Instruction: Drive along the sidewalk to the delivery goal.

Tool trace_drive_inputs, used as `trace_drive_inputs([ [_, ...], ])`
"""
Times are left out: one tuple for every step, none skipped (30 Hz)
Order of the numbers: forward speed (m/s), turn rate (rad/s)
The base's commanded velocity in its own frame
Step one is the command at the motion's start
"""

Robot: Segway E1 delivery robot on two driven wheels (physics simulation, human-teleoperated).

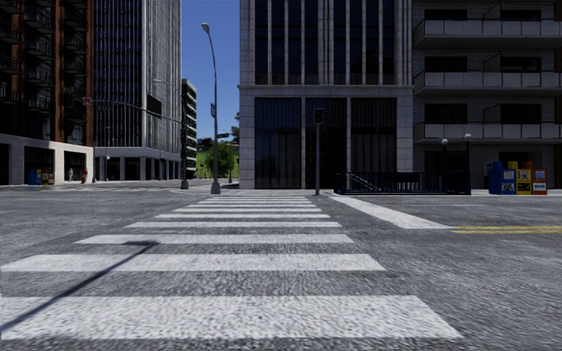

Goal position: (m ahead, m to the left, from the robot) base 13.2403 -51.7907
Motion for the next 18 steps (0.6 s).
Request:
trace_drive_inputs([
  [2.0,0.0],
  [2.0,0.0],
  [2.0,0.0],
  [2.0,0.0],
  [2.0,0.0],
  [2.0,0.0],
  [2.0,0.0],
  [2.0,0.0],
  [2.0,0.0],
  [2.0,0.0],
  [2.0,0.0],
  [2.0,0.0],
  [2.0,0.0],
  [2.0,0.0],
  [2.0,0.0],
  [2.0,0.0],
  [2.0,0.0],
  [2.0,0.0],
])
